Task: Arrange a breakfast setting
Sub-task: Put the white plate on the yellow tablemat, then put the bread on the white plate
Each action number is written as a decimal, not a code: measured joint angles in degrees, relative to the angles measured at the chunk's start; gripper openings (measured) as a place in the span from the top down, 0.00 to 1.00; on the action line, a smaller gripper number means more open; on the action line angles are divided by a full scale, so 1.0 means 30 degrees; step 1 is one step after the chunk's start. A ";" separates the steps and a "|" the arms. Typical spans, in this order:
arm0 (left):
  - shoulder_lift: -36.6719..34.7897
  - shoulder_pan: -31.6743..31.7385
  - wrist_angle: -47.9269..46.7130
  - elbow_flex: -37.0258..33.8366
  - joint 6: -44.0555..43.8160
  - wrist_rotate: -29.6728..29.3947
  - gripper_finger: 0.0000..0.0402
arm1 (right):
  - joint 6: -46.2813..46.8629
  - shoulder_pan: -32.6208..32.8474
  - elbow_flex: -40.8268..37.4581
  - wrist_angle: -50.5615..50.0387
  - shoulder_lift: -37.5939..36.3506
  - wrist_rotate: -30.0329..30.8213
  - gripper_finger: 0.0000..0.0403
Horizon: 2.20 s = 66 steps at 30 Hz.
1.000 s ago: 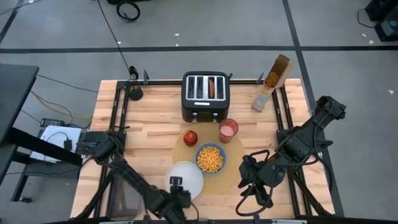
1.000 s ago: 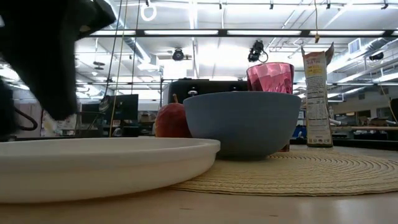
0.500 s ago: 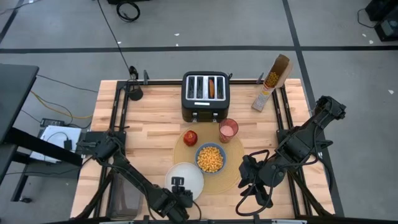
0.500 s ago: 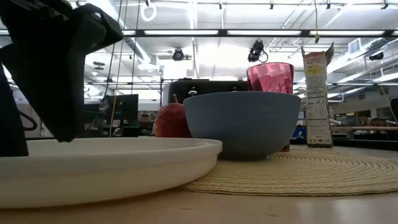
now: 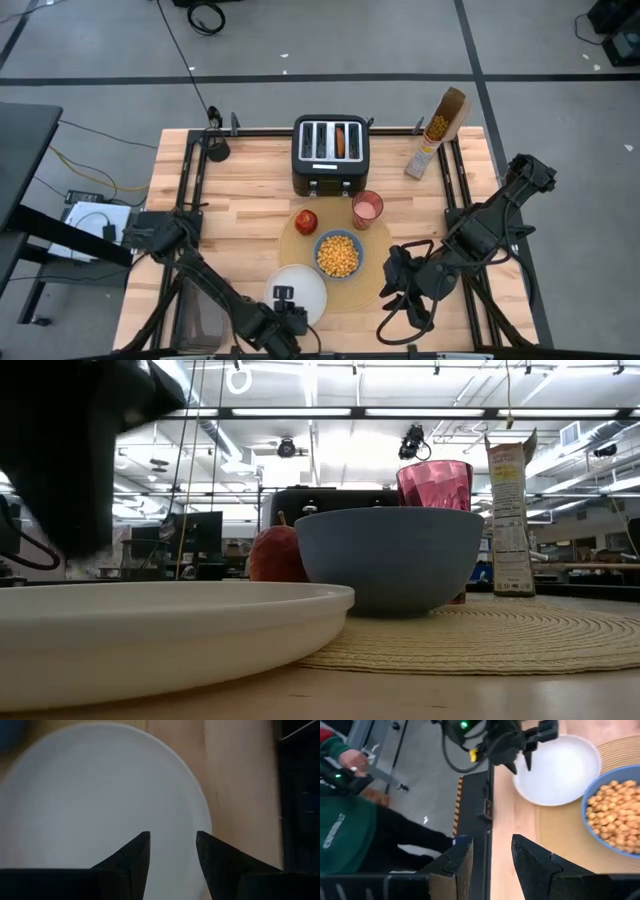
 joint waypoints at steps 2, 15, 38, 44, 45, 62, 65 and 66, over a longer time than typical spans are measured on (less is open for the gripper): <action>-0.0739 -0.0031 -0.0619 0.0005 0.0006 -0.0018 0.59 | 0.0000 -0.0243 0.0000 -0.0015 -0.0046 0.0323 0.64; -0.7268 -0.0722 -0.8910 0.0007 -0.4626 -0.7518 0.49 | -0.4166 -0.4993 0.0000 -0.1041 -0.3857 0.6028 0.64; -1.4377 0.3054 1.2080 -1.0965 -0.0475 -0.7363 0.33 | -0.7042 -1.7544 -0.9952 0.5355 -0.7242 0.0789 0.36; -1.7332 0.5591 1.2114 -1.0958 0.2551 -0.7408 0.33 | -1.0318 -2.1048 -1.0036 0.8350 -0.5216 -0.1680 0.35; -1.7792 0.6131 1.2132 -1.0950 0.2955 -0.7434 0.33 | -1.0785 -2.1484 -0.9781 0.8783 -0.4752 -0.1954 0.36; -2.2200 1.6560 1.2574 -1.0943 0.3481 -0.4821 0.33 | -0.5271 -1.9352 0.0215 0.4367 0.4010 0.6427 0.43; -2.2558 1.7762 1.2547 -1.0943 0.3217 -0.3473 0.33 | -0.2776 -1.9485 0.0860 0.2596 0.5360 0.7390 0.46; -2.2634 1.8001 1.2554 -1.0943 0.2979 -0.3044 0.33 | -0.2037 -1.9597 0.0986 0.2180 0.5685 0.7489 0.47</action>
